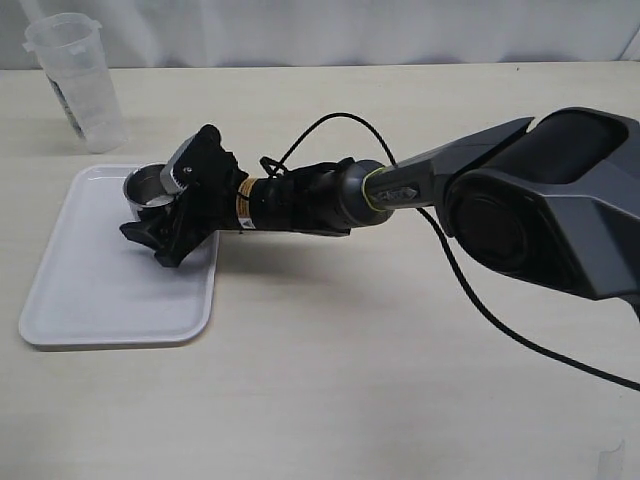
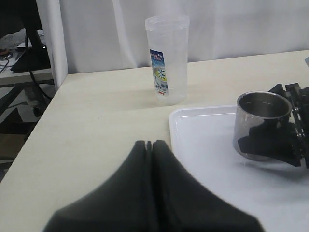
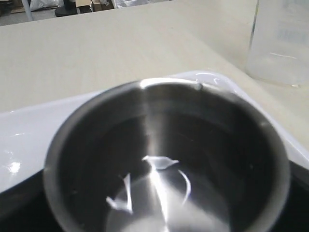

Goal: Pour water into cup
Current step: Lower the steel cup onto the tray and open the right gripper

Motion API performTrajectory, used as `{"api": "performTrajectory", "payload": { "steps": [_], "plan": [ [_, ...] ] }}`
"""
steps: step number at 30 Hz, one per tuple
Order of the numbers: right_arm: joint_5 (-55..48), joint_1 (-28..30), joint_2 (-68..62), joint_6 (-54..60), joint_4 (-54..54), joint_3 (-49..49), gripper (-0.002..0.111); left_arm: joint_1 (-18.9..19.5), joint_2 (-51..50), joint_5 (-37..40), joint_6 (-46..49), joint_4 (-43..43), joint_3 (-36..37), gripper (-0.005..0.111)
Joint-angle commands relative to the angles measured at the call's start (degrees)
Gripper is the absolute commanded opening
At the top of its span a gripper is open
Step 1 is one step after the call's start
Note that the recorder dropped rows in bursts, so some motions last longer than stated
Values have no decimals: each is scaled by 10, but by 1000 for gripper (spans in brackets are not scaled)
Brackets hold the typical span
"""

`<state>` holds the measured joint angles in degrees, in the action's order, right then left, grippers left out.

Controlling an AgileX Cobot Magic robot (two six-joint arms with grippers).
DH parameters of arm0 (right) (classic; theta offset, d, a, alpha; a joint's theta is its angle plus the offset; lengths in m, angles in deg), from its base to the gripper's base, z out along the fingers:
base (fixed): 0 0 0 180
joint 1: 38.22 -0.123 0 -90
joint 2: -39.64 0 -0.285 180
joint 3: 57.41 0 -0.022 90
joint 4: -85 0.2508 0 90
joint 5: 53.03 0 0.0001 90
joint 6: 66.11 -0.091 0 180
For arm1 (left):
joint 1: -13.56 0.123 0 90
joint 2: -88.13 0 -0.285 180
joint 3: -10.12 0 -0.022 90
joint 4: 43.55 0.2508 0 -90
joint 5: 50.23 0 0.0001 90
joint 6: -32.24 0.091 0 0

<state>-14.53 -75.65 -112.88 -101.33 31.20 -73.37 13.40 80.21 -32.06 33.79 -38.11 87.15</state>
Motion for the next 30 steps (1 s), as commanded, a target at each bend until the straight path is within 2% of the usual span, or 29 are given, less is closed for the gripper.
{"api": "performTrajectory", "payload": {
  "steps": [1, 3, 6, 30],
  "plan": [
    [6, 0, 5, 6, -15, -2, 81, -4, 1, -2, -1, 1, 2, 0],
    [5, 0, 5, 21, -15, -2, 86, -4, 1, -2, -1, 1, 2, 0],
    [5, 0, 6, 31, -15, -2, 110, -4, 1, -2, -1, 1, 2, 0],
    [-49, 0, 136, 26, -10, -1, 110, -4, 1, -1, -1, -1, 2, 0]
  ]
}}
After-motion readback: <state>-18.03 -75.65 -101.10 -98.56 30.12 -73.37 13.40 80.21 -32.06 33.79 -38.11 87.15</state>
